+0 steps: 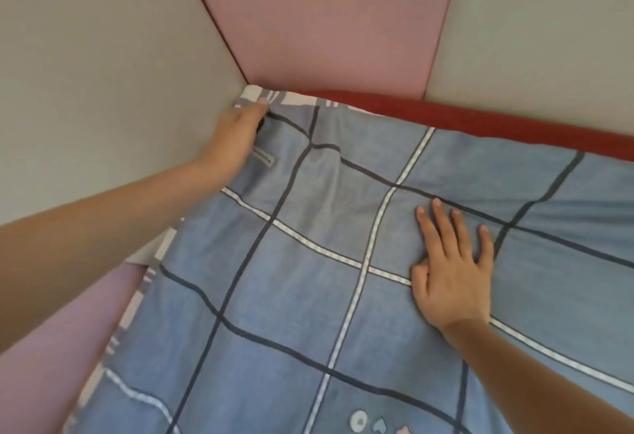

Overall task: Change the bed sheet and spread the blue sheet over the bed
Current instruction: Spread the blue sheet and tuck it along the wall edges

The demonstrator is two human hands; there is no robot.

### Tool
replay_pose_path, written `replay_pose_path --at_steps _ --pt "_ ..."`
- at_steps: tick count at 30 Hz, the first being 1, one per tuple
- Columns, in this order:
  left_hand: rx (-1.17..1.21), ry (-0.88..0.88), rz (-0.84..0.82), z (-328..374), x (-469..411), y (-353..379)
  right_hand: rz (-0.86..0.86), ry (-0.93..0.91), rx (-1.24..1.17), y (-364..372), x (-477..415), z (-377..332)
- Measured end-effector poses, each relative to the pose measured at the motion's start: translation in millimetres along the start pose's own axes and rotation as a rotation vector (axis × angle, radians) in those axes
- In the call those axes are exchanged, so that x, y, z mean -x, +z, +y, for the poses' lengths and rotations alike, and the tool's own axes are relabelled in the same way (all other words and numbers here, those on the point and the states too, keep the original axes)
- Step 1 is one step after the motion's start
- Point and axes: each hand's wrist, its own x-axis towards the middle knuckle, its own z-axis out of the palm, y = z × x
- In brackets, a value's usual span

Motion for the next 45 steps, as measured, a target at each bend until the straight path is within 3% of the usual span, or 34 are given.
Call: replay_pose_path --at_steps 2,4,6,7,9,10,13,16,20,23,25,27,34,40,45 --pt "-0.149 0.441 -0.111 -8 29 -7 -0.002 0.001 -0.007 -1 0 0" --pt "-0.527 0.69 -0.373 -21 50 -8 -0.002 -0.006 -0.011 -3 0 -1" --pt "-0.787 0.548 -0.682 -35 64 0 0.002 0.0 -0.008 -3 1 0" --pt "-0.732 0.411 -0.72 -39 67 3 0.001 0.003 -0.008 -3 0 0" --pt "-0.397 0.293 -0.578 -34 72 6 0.0 0.006 -0.014 -3 0 -2" --pt "-0.268 0.27 -0.432 -29 72 9 0.001 0.007 -0.014 -3 0 -1" --pt "-0.237 0.202 -0.072 -17 62 13 0.005 0.004 -0.015 -4 0 0" --pt "-0.32 -0.03 -0.193 -14 59 20 -0.005 0.006 -0.015 -4 2 -1" --pt "-0.393 0.047 -0.456 -4 60 23 -0.022 0.011 -0.02 -5 1 -1" --pt "-0.475 -0.199 -0.555 12 40 16 -0.033 0.012 -0.024 -4 2 0" --pt "-0.396 -0.308 -0.459 24 11 6 -0.042 0.017 -0.031 -4 2 0" --pt "-0.376 -0.255 -0.343 38 -21 -4 -0.048 0.017 -0.04 -4 0 0" --pt "-0.747 -0.029 -0.13 66 -83 -10 -0.036 0.022 -0.058 -4 -3 -1" --pt "-0.58 0.094 0.214 25 -102 -31 -0.026 0.029 -0.067 -4 -3 -2" --pt "-0.514 -0.017 0.136 30 -77 0 -0.007 0.026 -0.053 -4 -5 -3"
